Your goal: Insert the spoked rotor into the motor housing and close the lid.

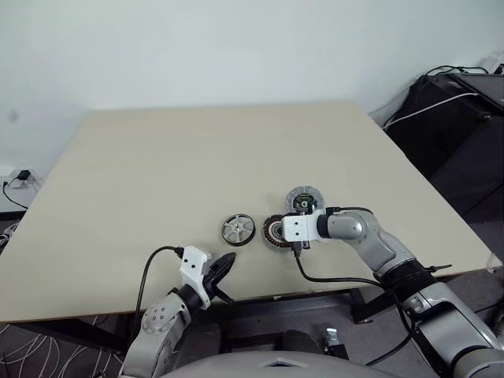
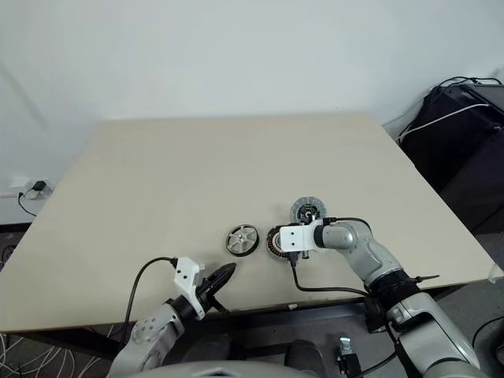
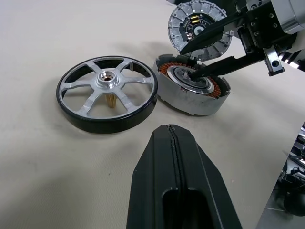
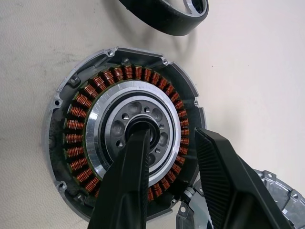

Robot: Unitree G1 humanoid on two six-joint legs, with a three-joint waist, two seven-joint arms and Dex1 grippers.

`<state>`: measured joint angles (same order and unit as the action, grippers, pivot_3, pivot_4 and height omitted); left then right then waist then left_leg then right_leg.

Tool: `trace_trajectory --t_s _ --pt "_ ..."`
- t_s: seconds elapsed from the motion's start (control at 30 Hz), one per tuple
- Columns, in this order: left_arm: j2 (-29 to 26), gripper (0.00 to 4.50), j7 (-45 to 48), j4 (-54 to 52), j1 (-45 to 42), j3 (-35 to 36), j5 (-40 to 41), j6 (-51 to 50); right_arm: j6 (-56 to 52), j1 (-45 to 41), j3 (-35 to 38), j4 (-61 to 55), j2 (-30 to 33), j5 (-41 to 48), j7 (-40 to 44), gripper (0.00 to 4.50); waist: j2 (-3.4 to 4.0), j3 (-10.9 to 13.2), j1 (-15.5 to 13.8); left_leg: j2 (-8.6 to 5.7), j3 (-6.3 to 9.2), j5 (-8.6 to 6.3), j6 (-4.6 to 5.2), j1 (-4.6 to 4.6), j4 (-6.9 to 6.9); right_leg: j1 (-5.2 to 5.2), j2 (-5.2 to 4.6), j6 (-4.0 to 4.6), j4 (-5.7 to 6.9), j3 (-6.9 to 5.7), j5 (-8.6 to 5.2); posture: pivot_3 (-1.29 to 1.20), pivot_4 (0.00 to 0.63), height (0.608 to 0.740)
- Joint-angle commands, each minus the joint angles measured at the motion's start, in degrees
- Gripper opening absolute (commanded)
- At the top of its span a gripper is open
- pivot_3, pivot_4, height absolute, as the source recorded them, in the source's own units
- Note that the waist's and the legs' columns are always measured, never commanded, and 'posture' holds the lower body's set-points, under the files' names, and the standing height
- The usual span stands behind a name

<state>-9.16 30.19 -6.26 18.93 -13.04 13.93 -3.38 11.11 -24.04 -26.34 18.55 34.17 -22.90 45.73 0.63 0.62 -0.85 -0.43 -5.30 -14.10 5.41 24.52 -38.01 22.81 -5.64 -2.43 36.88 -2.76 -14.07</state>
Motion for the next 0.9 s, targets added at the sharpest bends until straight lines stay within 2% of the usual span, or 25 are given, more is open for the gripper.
trace_trajectory --t_s 0.03,0.17,0.27,0.37,0.7,0.9 --pt "0.09 0.00 0.03 -2.48 -0.25 -0.46 -0.06 0.69 0.53 -0.60 0.96 -0.52 0.07 -0.17 -0.67 1.63 0.00 0.00 0.01 0.00 0.00 0.00 0.00 0.00 0.00 0.00 0.00 0.00 0.00 0.00 0.00 0.00 0.000 0.740" --pt "0.00 0.00 -0.18 -3.22 -0.19 -0.57 -0.01 0.18 0.69 -0.67 1.00 -0.45 -0.10 0.10 -0.85 1.63 0.00 0.00 0.05 0.00 0.00 0.00 0.00 0.00 0.00 0.00 0.00 0.00 0.00 0.00 0.00 0.00 0.000 0.740" --pt "-0.06 0.00 -0.28 -3.64 -0.31 -0.59 0.03 -0.25 0.64 -0.71 0.91 -0.49 -0.09 0.38 -0.37 1.03 0.00 0.00 0.06 0.00 0.00 0.00 0.00 0.00 0.00 0.00 0.00 0.00 0.00 0.00 0.00 0.00 0.000 0.740" --pt "-0.08 0.00 -0.30 -3.80 -0.44 -0.59 0.07 -0.54 0.79 -0.74 0.92 -0.58 -0.07 0.35 -0.31 0.09 0.01 0.00 0.08 0.00 0.00 0.00 0.00 0.00 0.00 0.00 0.00 0.00 0.00 0.00 0.00 0.00 0.000 0.740" --pt "-0.08 0.00 -0.41 -4.58 -0.96 -0.36 0.24 -1.76 1.47 -0.90 1.33 -0.52 0.00 0.02 -1.26 0.03 0.01 0.01 0.08 0.00 0.00 0.00 0.00 -0.01 -0.02 0.00 0.01 0.00 0.01 0.00 0.00 0.00 0.000 0.740" --pt "-0.14 0.00 -0.26 -4.78 -0.69 -0.33 0.22 -1.82 -0.96 -0.79 4.01 -2.61 -0.98 4.34 -0.48 0.03 0.01 0.01 0.07 0.00 0.00 0.00 0.00 -0.01 -0.04 -0.01 0.01 0.00 0.02 0.00 0.00 0.00 0.000 0.740"
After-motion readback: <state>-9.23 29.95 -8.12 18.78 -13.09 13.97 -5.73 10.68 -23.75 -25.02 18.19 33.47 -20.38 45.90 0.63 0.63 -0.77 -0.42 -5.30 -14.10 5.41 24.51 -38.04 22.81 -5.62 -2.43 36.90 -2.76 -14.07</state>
